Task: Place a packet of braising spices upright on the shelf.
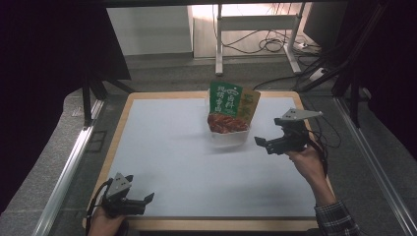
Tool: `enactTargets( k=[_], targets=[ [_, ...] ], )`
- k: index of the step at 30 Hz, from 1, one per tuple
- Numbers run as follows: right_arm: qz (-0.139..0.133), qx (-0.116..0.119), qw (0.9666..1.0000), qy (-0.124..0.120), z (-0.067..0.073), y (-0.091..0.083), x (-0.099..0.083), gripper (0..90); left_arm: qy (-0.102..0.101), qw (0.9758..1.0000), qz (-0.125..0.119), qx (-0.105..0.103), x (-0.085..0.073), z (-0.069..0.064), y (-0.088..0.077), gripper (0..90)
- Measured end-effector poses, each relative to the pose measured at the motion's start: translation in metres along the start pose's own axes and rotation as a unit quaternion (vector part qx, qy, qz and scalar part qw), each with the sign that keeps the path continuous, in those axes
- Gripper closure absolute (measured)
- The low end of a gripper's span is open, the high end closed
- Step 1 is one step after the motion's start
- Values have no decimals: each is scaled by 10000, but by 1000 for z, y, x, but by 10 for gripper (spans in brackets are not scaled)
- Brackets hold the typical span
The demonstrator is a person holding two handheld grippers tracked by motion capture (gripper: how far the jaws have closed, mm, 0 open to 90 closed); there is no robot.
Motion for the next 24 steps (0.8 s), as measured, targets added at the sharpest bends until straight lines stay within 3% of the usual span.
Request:
enactTargets(
  k=[24],
  targets=[
    [49, -66, 9999, 91, 17, -28, -32, 0, -83, 9999, 21, 52, 0, 2, 0, 23]
  ],
)
Point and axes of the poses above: each handheld gripper's, and its own axes: y roughly forward along the jaws, x roughly out of its top, z roughly to its left, the point moved 8 cm from there along y, roughly forward along the jaws, and after that the axes turned 9 degrees about -z, right-handed, at the moved point
